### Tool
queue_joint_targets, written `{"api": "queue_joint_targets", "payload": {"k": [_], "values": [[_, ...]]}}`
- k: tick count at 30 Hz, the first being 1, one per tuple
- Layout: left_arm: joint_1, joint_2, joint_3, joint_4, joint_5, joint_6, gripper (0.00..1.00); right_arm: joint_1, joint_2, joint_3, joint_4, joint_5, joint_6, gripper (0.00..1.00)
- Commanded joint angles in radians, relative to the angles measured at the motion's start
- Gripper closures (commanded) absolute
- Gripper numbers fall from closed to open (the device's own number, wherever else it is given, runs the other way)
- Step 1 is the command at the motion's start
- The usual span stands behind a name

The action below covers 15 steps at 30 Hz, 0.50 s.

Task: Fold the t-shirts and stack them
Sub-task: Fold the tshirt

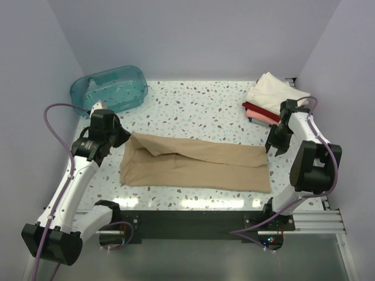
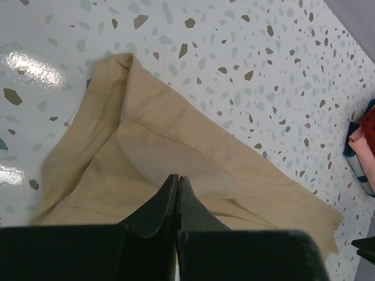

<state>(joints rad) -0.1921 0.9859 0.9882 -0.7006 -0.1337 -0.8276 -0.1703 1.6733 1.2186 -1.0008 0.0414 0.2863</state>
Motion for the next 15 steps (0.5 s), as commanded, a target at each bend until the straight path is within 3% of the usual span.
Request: {"api": "queue_joint_targets", "payload": {"k": [1, 3, 7, 15], "values": [[0.005, -0.01, -0.019, 0.001, 0.011, -0.001, 1.0, 0.002, -0.092, 0.009, -0.024, 0.061, -0.004, 0.55], [0.005, -0.01, -0.025, 0.006, 0.02, 0.007, 1.0, 0.002, -0.125, 0.025, -0.019, 0.06, -0.006, 0.49], [0.005, 0.008, -0.026, 0.026, 0.042, 0.028, 1.0, 0.037, -0.15, 0.062, 0.002, 0.041, -0.004, 0.48], [0.026, 0.204, -0.028, 0.209, 0.106, 0.13, 1.0, 0.334, -0.058, 0.163, 0.105, -0.081, 0.063, 0.49]]}}
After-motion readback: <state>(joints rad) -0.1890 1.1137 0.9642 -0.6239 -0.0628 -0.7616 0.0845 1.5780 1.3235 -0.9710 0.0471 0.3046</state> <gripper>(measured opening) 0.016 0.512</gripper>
